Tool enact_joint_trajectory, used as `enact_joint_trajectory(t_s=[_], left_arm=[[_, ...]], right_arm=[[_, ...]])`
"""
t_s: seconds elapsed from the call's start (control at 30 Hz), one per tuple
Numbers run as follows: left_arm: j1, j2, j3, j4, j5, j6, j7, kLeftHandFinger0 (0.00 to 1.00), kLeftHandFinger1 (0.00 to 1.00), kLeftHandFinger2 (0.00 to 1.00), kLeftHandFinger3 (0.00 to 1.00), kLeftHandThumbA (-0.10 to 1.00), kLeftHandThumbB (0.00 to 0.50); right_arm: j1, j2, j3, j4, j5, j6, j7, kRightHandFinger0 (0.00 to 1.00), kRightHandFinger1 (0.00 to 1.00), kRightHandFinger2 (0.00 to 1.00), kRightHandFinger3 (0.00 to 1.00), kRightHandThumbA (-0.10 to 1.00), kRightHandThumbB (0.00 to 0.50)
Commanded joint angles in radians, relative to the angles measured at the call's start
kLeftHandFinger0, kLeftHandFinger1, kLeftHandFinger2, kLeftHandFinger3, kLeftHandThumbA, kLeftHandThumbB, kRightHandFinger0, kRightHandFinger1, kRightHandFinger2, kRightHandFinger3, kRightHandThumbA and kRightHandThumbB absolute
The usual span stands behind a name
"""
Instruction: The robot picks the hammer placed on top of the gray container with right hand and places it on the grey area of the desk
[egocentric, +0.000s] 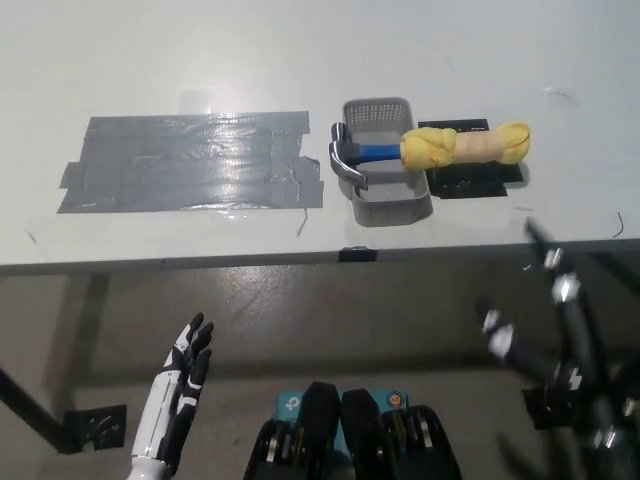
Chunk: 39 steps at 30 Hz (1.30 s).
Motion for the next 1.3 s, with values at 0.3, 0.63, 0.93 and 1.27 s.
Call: enact_joint_trajectory(t_s=[0.3,0.63,0.93,1.27], left_arm=[[-0.014,0.008,-0.002,-0.023,0.015,-0.032,0.015,1.00,1.00,1.00,1.00,0.94,0.065],[-0.022,0.012,0.000,-0.017,0.013,-0.032,0.012,1.00,1.00,1.00,1.00,0.96,0.068],[-0.026,0.013,-0.002,-0.016,0.008,-0.030,0.007,1.00,1.00,1.00,1.00,0.96,0.072],[-0.026,0.017,-0.007,-0.016,0.009,-0.031,0.003,1.00,1.00,1.00,1.00,0.95,0.074]], right_arm=[[-0.534,-0.249,0.139,0.236,-0.290,0.326,0.221,1.00,1.00,1.00,1.00,0.94,0.353],[-0.760,-0.276,0.286,0.493,-0.335,0.415,0.327,1.00,1.00,1.00,1.00,1.00,0.405],[-0.834,-0.253,0.357,0.640,-0.346,0.399,0.333,1.00,1.00,1.00,1.00,1.00,0.475],[-0.876,-0.197,0.388,0.767,-0.347,0.401,0.317,1.00,1.00,1.00,1.00,1.00,0.447]])
